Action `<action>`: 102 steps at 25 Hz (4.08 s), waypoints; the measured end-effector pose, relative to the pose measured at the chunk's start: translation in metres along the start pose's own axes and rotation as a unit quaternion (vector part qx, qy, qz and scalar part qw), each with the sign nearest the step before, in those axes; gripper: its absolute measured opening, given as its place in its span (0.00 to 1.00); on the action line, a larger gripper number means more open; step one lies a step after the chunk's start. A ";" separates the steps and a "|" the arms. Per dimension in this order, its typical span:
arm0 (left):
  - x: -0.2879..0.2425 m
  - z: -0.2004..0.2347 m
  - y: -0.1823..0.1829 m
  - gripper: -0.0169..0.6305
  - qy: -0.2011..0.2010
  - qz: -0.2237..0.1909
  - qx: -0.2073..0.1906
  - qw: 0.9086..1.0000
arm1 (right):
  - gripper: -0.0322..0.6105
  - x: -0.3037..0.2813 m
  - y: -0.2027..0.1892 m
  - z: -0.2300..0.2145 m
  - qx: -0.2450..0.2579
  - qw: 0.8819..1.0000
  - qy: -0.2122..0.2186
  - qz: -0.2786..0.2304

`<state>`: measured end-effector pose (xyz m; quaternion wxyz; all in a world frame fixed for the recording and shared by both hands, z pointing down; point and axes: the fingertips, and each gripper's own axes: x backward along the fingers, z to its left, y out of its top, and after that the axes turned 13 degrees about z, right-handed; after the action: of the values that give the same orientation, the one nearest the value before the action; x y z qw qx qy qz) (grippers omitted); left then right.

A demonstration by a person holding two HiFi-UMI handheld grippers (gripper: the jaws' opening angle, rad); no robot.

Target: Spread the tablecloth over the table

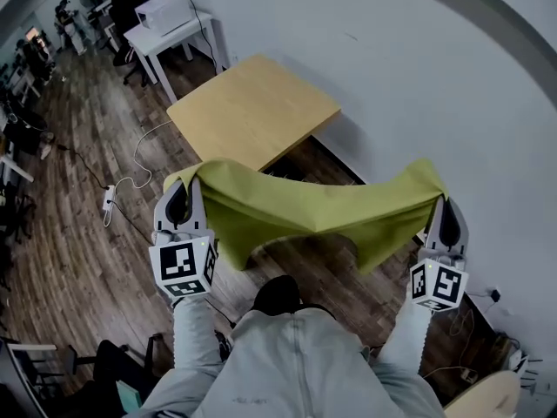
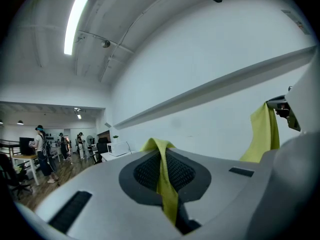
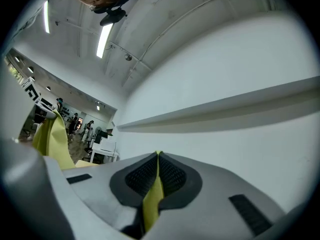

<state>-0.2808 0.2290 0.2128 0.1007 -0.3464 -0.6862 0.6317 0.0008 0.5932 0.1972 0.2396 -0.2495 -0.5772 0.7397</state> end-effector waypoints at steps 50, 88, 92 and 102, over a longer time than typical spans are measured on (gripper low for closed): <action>-0.309 0.178 0.039 0.06 0.291 0.065 0.093 0.950 | 0.08 -0.627 0.099 0.161 0.026 0.977 0.198 -0.072; -0.409 0.289 -0.003 0.06 0.394 0.158 0.079 0.902 | 0.08 -0.817 0.092 0.359 0.121 0.935 0.327 -0.061; -0.436 0.316 -0.015 0.06 0.389 0.167 0.053 0.904 | 0.08 -0.841 0.086 0.389 0.152 0.934 0.317 -0.061; -0.530 0.369 -0.052 0.06 0.378 0.205 0.002 0.903 | 0.08 -0.916 0.042 0.451 0.255 0.918 0.299 -0.055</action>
<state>-0.1194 -0.3825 0.3526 0.2210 -0.6919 -0.5094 0.4613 0.4034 -0.3359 0.3357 0.4966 -0.3576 -0.2827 0.7386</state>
